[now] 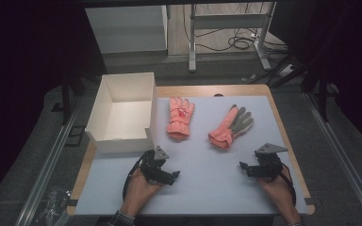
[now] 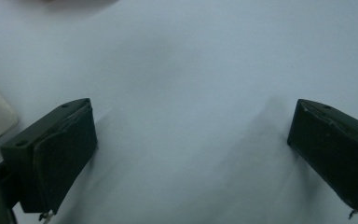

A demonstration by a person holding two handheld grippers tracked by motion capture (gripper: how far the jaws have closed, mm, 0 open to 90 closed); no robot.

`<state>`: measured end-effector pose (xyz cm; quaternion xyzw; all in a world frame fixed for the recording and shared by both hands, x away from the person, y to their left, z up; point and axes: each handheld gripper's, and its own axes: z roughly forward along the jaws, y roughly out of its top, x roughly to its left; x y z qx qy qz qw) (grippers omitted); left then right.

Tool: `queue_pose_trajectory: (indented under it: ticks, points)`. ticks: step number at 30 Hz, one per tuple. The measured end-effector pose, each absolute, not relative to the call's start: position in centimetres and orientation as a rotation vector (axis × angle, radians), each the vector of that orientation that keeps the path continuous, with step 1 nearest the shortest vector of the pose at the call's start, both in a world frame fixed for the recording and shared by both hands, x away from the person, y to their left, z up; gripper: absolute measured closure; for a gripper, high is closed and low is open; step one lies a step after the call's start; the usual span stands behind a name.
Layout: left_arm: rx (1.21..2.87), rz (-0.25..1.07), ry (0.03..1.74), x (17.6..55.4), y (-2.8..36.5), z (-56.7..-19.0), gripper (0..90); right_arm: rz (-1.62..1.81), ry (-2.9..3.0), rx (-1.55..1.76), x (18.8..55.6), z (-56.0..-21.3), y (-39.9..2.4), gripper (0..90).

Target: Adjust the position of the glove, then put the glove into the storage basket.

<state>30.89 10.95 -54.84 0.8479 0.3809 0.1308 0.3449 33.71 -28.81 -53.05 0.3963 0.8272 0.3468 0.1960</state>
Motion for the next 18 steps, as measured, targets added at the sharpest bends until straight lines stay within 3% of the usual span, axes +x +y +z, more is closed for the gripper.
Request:
queue_pose_trajectory:
  ticks: [18]
  points:
    - [2.194, 0.343, 0.981, 30.89, 11.03, -54.91, 1.3, 0.971, 2.318, 1.11, 33.71, -53.05, -28.81, 19.7]
